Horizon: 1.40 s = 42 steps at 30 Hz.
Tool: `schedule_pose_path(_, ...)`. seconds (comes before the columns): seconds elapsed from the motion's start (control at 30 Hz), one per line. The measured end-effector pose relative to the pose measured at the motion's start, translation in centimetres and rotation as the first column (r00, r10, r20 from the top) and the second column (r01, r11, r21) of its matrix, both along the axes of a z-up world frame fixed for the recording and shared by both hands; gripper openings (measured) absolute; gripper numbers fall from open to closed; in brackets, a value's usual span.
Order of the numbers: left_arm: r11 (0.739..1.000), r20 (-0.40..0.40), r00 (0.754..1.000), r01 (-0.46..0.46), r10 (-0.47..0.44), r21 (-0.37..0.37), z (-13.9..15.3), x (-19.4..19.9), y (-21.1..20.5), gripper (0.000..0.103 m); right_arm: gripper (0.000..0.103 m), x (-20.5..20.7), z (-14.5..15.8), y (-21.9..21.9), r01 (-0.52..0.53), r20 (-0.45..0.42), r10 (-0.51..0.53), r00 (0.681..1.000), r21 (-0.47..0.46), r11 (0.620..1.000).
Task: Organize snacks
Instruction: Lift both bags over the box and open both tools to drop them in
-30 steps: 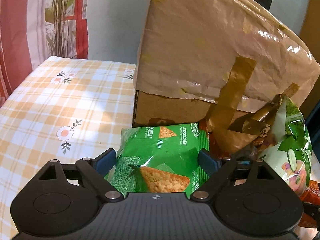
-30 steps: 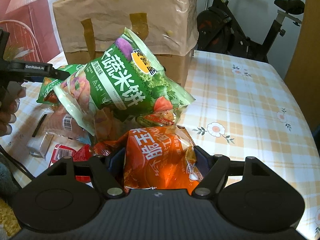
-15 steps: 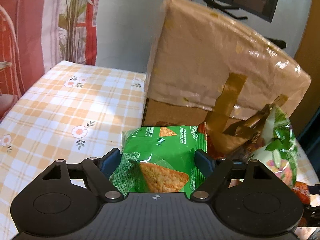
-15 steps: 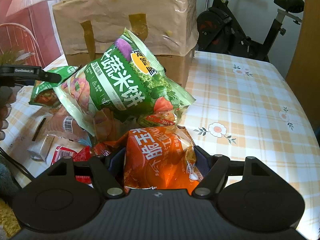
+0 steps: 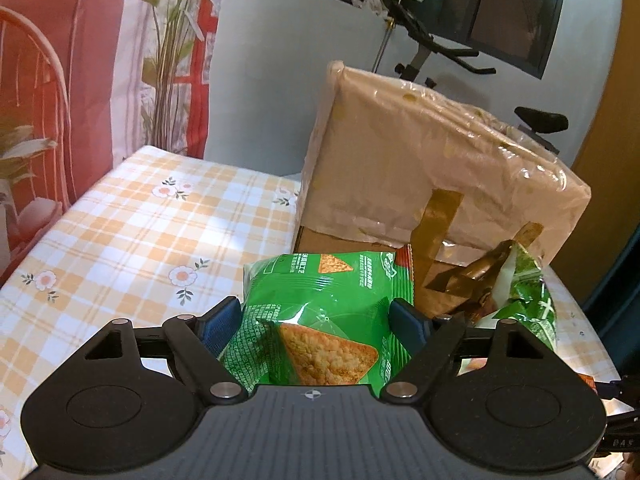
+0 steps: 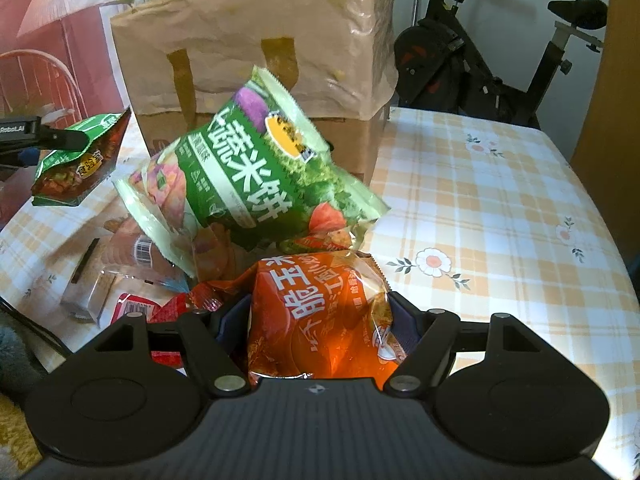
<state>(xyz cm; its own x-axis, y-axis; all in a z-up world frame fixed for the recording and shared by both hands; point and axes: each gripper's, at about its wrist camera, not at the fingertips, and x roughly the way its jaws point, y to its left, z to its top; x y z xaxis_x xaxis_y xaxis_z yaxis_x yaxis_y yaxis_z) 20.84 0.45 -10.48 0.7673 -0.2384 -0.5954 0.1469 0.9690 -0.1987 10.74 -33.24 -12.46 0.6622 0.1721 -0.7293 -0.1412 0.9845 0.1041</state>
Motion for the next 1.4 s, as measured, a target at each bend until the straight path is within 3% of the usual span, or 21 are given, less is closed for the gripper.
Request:
schedule_pose_path(0.5, 1.000, 0.019, 1.000, -0.003, 0.003, -0.006, 0.3, -0.5, 0.1, 0.083, 0.074, -0.9, 1.1, -2.3, 0.085, 0.044, -0.084, 0.995, -0.016, 0.996)
schedule_pose_path(0.7, 1.000, 0.066, 0.998, -0.004, 0.004, 0.004, 1.7, -0.3, 0.1, 0.083, 0.074, -1.2, 2.5, -3.9, 0.133, 0.093, -0.129, 0.987, -0.032, 0.991)
schedule_pose_path(0.9, 1.000, 0.146, 0.989, 0.004, -0.005, 0.008, 4.3, 0.1, -0.4, 0.083, 0.074, -1.1, 5.8, -5.3, 0.176, 0.192, -0.171, 0.966, -0.011, 0.984)
schedule_pose_path(1.2, 0.999, 0.266, 0.963, 0.041, -0.036, -0.015, 9.5, 2.2, -2.0, 0.084, 0.074, 2.1, 12.7, -4.3, 0.086, 0.395, -0.089, 0.914, 0.025, 0.996)
schedule_pose_path(1.4, 0.996, 0.313, 0.946, 0.091, -0.086, -0.003, 12.0, 5.2, -4.5, 0.084, 0.074, 6.9, 15.9, -2.1, -0.024, 0.487, 0.015, 0.873, 0.011, 1.000)
